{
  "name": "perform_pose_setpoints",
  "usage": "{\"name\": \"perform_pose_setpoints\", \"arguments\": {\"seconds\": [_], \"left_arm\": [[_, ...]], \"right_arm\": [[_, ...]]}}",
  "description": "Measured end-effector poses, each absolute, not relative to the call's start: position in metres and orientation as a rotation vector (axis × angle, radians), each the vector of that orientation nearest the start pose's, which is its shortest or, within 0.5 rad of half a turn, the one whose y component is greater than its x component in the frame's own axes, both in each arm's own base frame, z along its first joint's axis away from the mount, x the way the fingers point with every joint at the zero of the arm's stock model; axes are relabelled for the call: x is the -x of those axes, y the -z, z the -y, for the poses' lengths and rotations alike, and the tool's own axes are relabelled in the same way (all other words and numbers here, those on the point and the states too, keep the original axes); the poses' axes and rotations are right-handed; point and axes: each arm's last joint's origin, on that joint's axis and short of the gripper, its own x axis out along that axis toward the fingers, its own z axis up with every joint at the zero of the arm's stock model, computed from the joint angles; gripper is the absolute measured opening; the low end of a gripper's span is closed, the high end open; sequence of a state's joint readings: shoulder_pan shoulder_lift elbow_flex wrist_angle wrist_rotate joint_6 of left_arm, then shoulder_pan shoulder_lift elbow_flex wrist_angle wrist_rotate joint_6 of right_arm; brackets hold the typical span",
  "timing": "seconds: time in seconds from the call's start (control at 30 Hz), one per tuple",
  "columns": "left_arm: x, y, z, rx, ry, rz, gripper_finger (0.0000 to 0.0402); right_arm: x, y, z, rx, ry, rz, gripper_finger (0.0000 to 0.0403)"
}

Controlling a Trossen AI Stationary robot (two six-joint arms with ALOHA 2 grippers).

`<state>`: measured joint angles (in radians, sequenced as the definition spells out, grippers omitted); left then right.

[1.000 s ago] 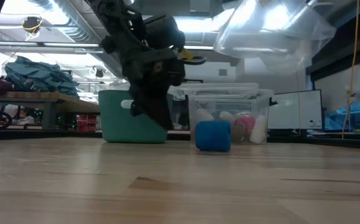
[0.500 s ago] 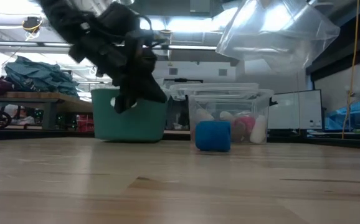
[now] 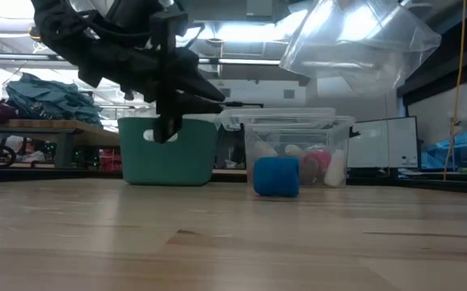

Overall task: Roll bandage
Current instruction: Put the blue bandage into the transparent zip bag

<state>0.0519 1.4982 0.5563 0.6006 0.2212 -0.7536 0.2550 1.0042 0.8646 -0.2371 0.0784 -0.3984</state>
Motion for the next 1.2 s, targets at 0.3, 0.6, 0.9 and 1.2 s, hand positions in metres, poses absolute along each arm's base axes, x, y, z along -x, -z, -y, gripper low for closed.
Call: {"name": "perform_pose_setpoints", "arguments": {"seconds": [0.3,0.6,0.9,1.2], "left_arm": [[-0.284,-0.165,0.008,0.878,-0.096,-0.4,0.0176],[-0.293,-0.141,0.02,1.008,-0.161,-0.417,0.0186],[-0.314,-0.126,0.022,1.007,-0.184,-0.394,0.0184],[-0.338,-0.117,0.014,0.985,-0.211,-0.396,0.0184]], "right_arm": [[-0.213,-0.316,-0.053,0.455,-0.247,-0.333,0.0001],[-0.213,-0.316,-0.053,0.455,-0.247,-0.332,0.0001],[-0.213,-0.316,-0.053,0.455,-0.247,-0.331,0.0001],[-0.213,-0.316,-0.053,0.455,-0.247,-0.33,0.0001]]}}
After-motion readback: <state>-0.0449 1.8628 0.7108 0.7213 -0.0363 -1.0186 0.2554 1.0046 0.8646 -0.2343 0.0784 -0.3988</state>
